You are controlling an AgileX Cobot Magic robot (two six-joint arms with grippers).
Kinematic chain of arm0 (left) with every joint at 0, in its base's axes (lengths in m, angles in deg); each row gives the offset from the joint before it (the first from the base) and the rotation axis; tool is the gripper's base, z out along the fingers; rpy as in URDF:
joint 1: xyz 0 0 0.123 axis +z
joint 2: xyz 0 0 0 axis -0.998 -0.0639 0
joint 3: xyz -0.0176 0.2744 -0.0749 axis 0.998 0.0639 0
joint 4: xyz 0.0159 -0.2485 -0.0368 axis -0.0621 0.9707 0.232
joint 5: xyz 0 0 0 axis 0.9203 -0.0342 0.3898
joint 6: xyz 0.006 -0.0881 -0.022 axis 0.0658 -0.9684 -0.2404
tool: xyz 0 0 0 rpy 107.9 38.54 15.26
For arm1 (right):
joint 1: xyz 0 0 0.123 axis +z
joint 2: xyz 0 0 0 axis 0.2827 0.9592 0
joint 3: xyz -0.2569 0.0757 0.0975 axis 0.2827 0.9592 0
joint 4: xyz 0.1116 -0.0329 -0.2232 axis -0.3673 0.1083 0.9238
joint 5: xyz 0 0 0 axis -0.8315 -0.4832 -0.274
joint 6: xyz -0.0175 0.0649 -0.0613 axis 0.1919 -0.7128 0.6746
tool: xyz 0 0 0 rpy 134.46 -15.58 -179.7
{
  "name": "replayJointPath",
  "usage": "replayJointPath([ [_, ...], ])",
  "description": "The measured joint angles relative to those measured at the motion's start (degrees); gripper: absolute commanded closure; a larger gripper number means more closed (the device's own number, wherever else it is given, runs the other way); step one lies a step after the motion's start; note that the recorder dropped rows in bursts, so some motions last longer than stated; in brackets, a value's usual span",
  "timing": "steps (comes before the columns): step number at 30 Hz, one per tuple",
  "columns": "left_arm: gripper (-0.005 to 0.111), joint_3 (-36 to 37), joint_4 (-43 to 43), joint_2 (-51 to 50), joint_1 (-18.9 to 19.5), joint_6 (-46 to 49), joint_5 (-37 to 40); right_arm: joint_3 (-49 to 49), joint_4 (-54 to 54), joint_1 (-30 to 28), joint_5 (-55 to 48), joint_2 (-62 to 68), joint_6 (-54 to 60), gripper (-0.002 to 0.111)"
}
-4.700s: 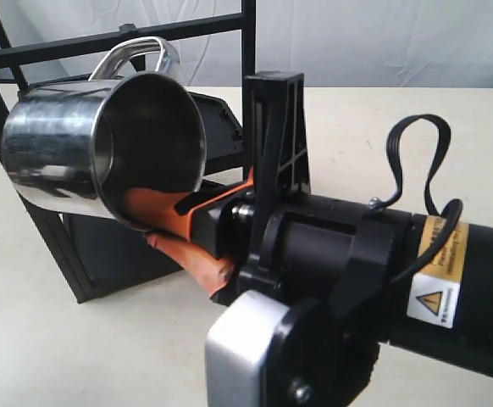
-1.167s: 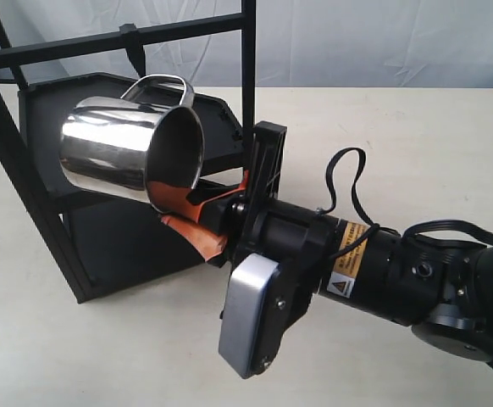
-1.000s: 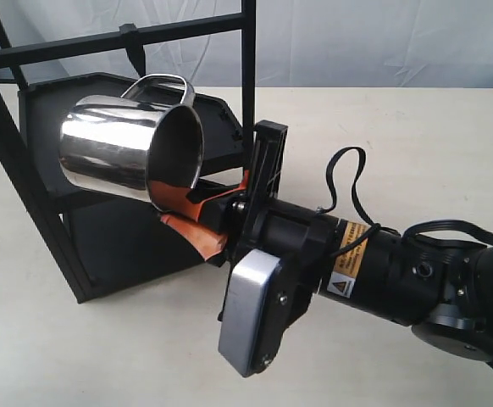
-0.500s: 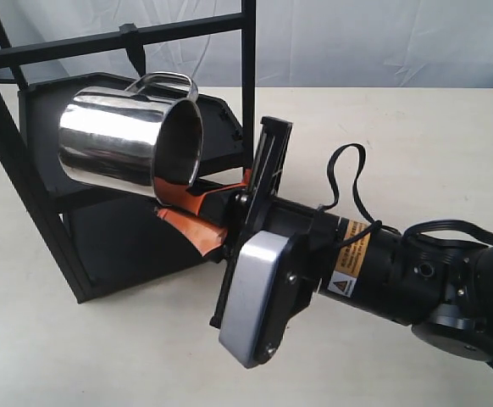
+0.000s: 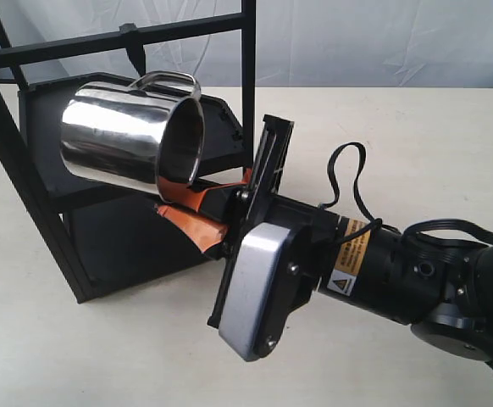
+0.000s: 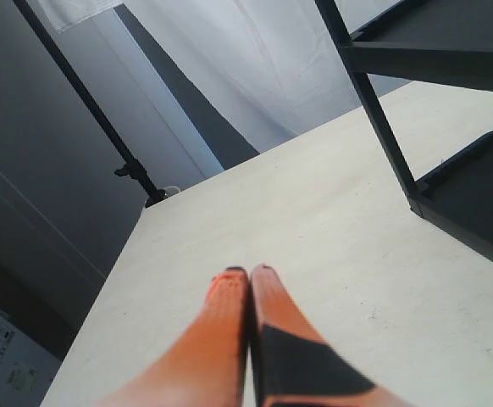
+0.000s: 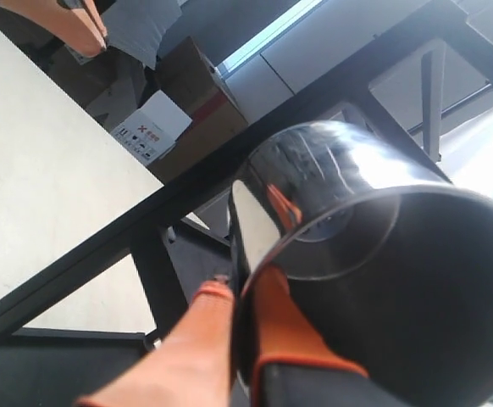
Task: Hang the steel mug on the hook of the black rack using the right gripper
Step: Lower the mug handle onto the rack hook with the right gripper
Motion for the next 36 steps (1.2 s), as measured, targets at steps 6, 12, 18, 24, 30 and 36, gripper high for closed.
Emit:
replayJointPath([
  [6,0.105,0.0,0.0,0.0,0.0,0.0,0.0,-0.2,-0.4,0.0,-1.2,0.0,0.0,0.109],
  [12,0.105,0.0,0.0,0.0,0.0,0.0,0.0,-0.2,-0.8,0.0,-1.3,0.0,-0.2,0.109],
  [18,0.105,0.0,0.0,0.0,0.0,0.0,0.0,-0.2,-0.8,0.0,-1.2,0.0,-3.9,0.109],
  [24,0.105,0.0,0.0,0.0,0.0,0.0,0.0,-0.2,-0.8,0.0,-1.2,-0.1,-7.0,0.109],
  [30,0.105,0.0,0.0,0.0,0.0,0.0,0.0,-0.2,-0.8,0.0,-1.2,-0.1,-7.3,0.109],
  [36,0.105,0.0,0.0,0.0,0.0,0.0,0.0,-0.2,-0.8,0.0,-1.4,-0.1,-7.4,0.109],
])
